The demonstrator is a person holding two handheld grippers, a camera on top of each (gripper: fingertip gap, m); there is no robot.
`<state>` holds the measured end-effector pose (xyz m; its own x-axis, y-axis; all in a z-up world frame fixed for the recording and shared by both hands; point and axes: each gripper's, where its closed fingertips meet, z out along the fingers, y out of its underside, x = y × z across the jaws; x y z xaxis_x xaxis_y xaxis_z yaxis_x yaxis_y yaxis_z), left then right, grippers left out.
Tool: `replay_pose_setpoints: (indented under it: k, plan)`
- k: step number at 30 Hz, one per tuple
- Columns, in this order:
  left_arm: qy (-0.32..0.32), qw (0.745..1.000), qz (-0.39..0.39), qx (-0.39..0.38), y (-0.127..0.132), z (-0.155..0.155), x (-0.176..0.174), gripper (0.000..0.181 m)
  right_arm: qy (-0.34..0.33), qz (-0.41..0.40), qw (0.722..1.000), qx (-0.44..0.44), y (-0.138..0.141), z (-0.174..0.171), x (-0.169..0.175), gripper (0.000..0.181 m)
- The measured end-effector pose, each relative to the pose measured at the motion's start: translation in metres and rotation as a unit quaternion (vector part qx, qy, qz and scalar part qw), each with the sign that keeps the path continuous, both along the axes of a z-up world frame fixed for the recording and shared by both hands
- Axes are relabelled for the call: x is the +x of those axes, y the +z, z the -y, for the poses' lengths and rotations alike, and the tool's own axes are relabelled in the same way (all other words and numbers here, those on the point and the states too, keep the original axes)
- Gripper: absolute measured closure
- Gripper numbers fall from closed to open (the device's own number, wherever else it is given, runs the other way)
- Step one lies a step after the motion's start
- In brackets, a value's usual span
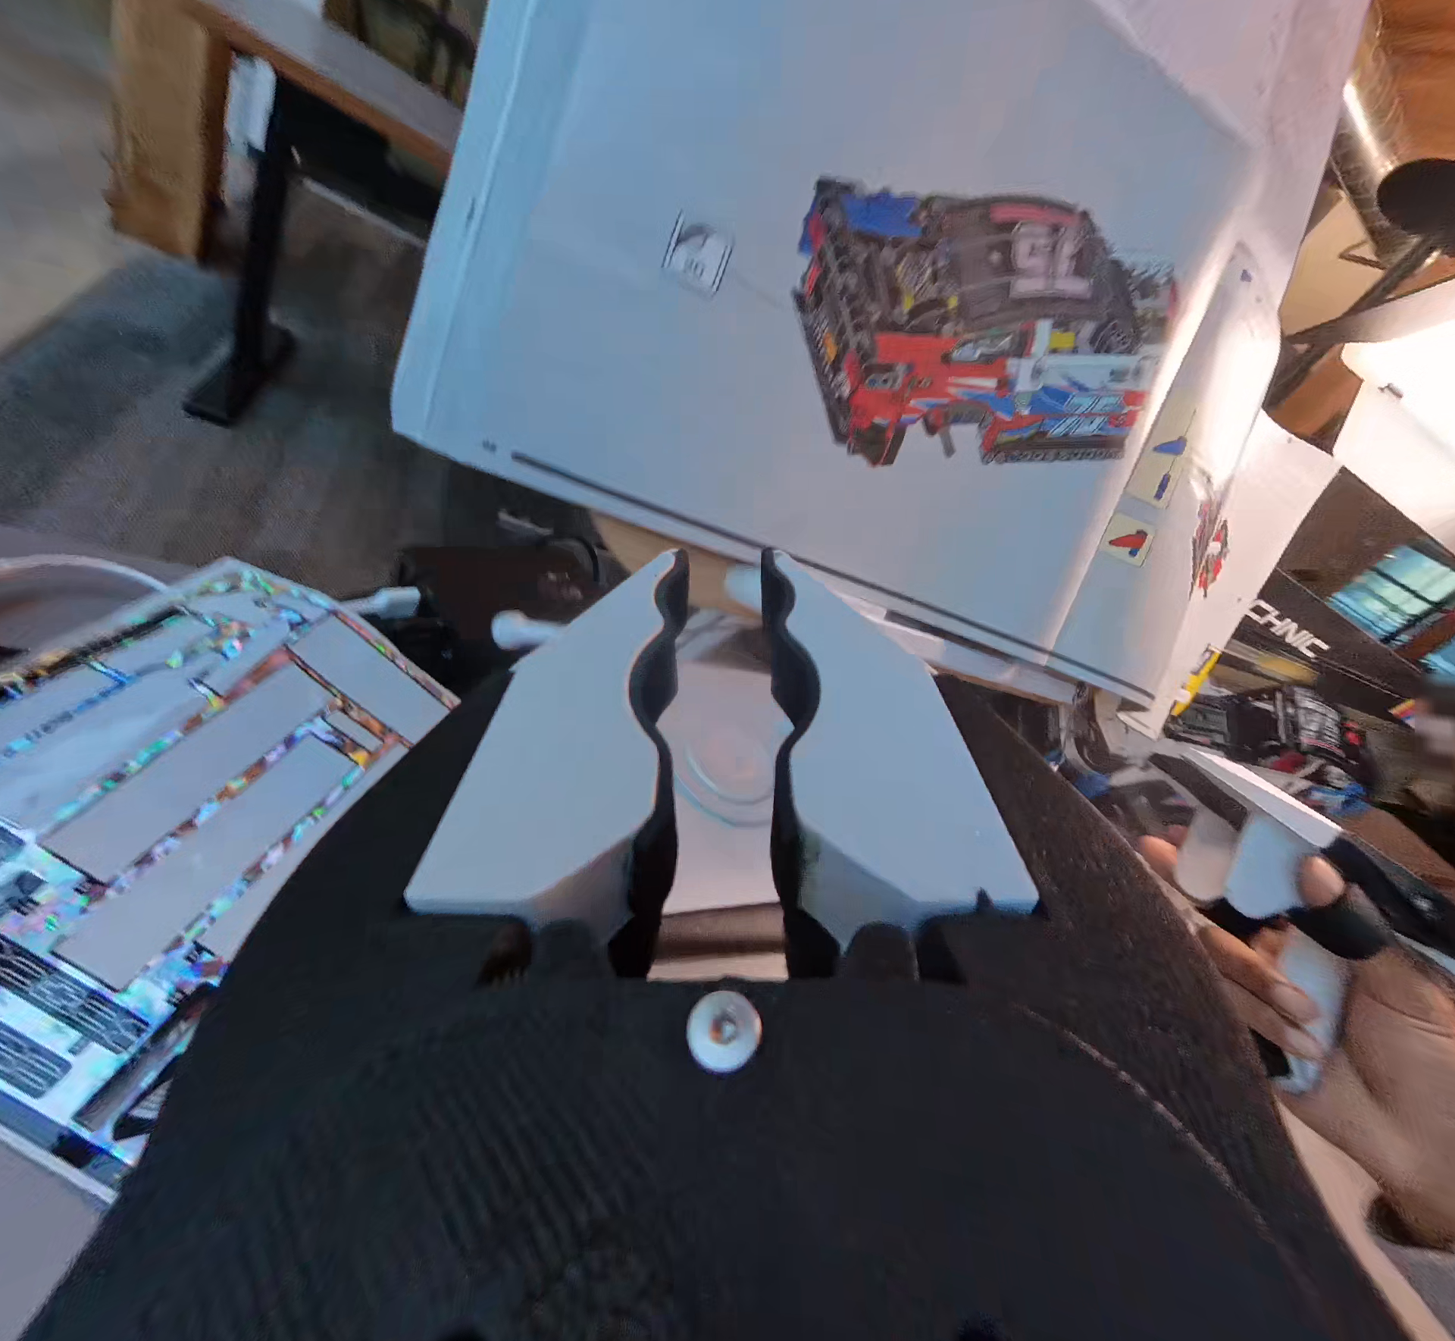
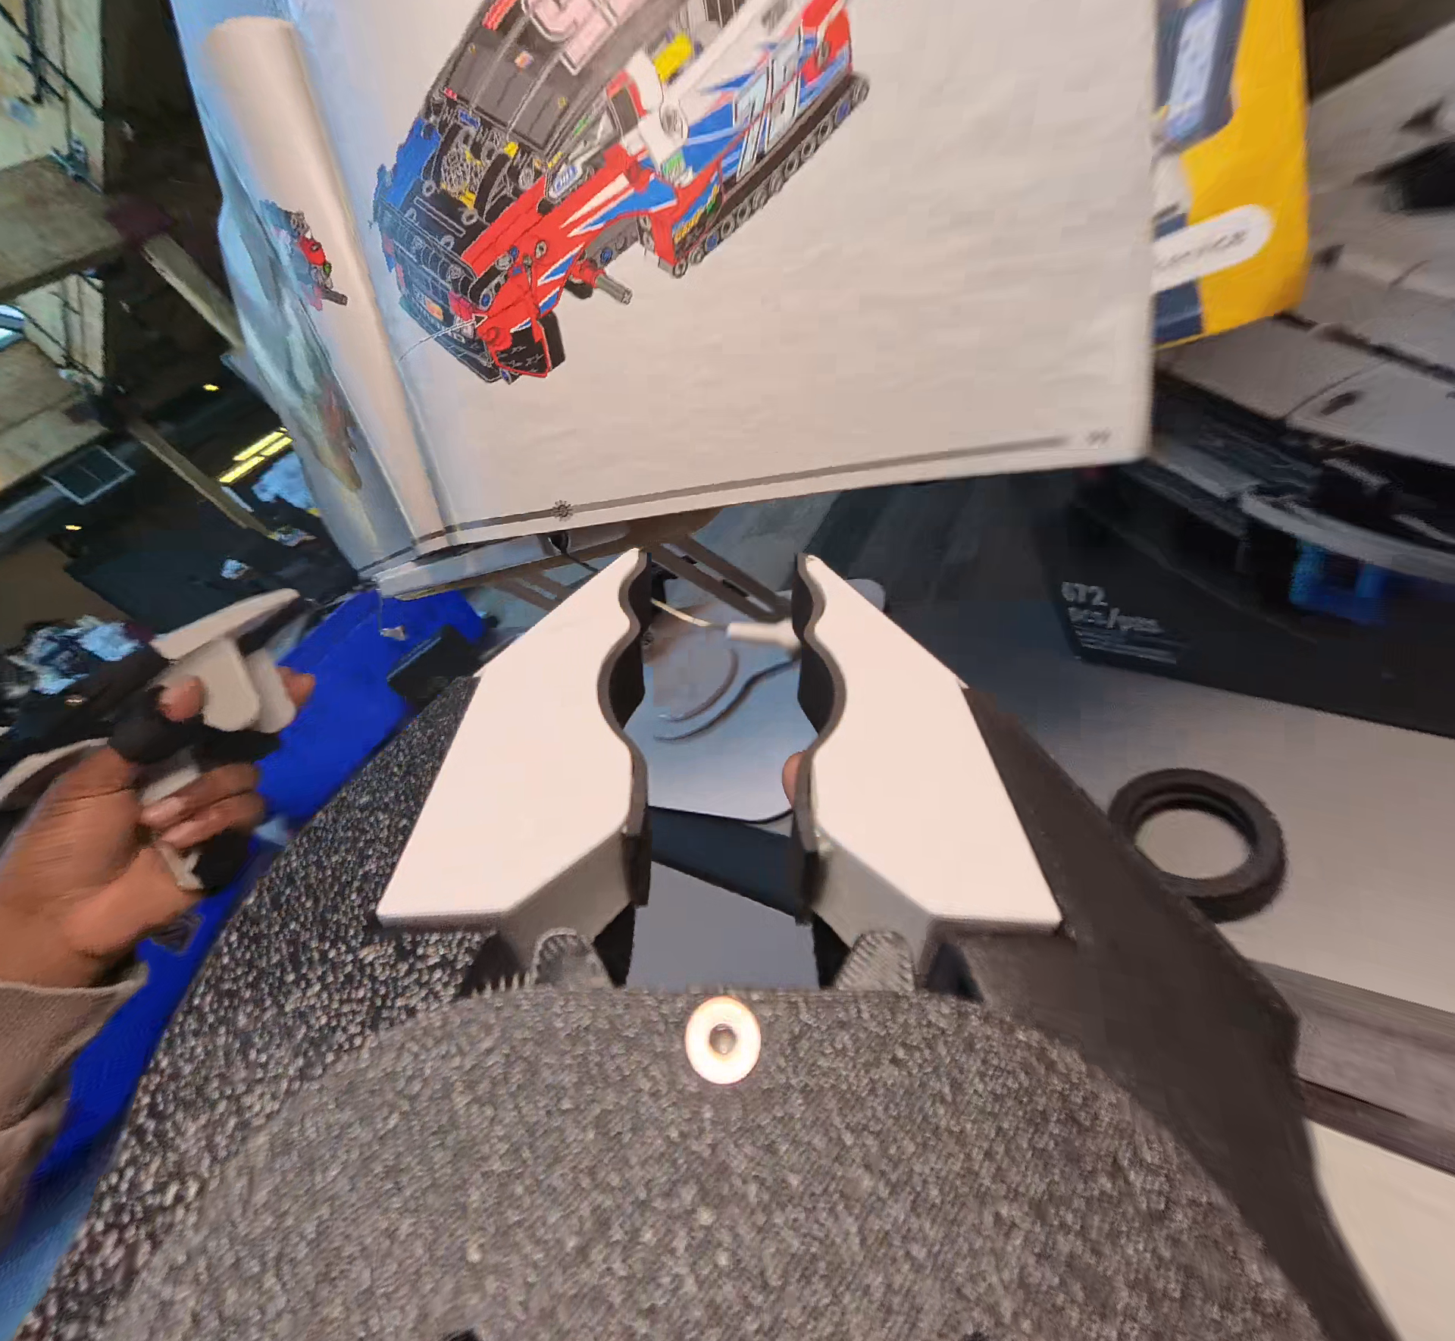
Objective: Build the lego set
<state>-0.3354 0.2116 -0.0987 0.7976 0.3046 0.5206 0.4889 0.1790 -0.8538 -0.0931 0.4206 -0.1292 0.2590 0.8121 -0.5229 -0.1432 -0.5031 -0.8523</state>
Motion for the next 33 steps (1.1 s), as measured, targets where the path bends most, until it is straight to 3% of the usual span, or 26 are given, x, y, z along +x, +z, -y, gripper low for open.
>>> replay_pose_setpoints:
  k: [1,4,8,11,13,17,20,23,28,30,33]
  plan:
    - [0.017,0.999,-0.039,0.014,0.016,0.005,0.004,0.164,-0.024,0.011,0.999,0.032,0.005,-0.003,0.010,0.146]
    - [-0.023,0.987,-0.159,0.010,0.054,-0.016,0.042,0.160,-0.063,0.044,0.989,0.127,0.028,-0.005,0.020,0.132]
    - [-0.141,0.951,-0.258,-0.092,0.053,-0.084,0.109,0.142,-0.064,0.105,0.968,0.221,0.063,-0.004,-0.002,0.093]
    - [-0.089,0.890,-0.404,-0.191,0.043,-0.119,0.114,0.155,-0.066,0.141,0.960,0.231,0.080,-0.015,-0.022,0.074]
    - [-0.048,0.861,-0.453,-0.225,0.039,-0.131,0.107,0.162,-0.074,0.165,0.957,0.225,0.083,-0.029,-0.031,0.062]
    - [-0.017,0.842,-0.483,-0.239,0.038,-0.138,0.102,0.161,-0.052,0.188,0.961,0.198,0.081,-0.044,-0.052,0.047]
    - [-0.010,0.824,-0.509,-0.247,0.038,-0.138,0.105,0.163,-0.026,0.192,0.965,0.176,0.077,-0.040,-0.067,0.050]
    - [-0.013,0.826,-0.507,-0.245,0.037,-0.137,0.103,0.165,-0.011,0.184,0.965,0.187,0.079,-0.029,-0.074,0.071]
    - [-0.027,0.826,-0.507,-0.245,0.037,-0.136,0.107,0.164,0.036,0.154,0.960,0.233,0.087,0.001,-0.078,0.133]
    - [-0.036,0.837,-0.498,-0.223,0.042,-0.134,0.112,0.166,0.021,0.148,0.960,0.236,0.091,-0.003,-0.072,0.114]
    - [-0.049,0.843,-0.493,-0.210,0.044,-0.135,0.119,0.168,-0.052,0.136,0.965,0.220,0.104,-0.037,-0.054,0.067]
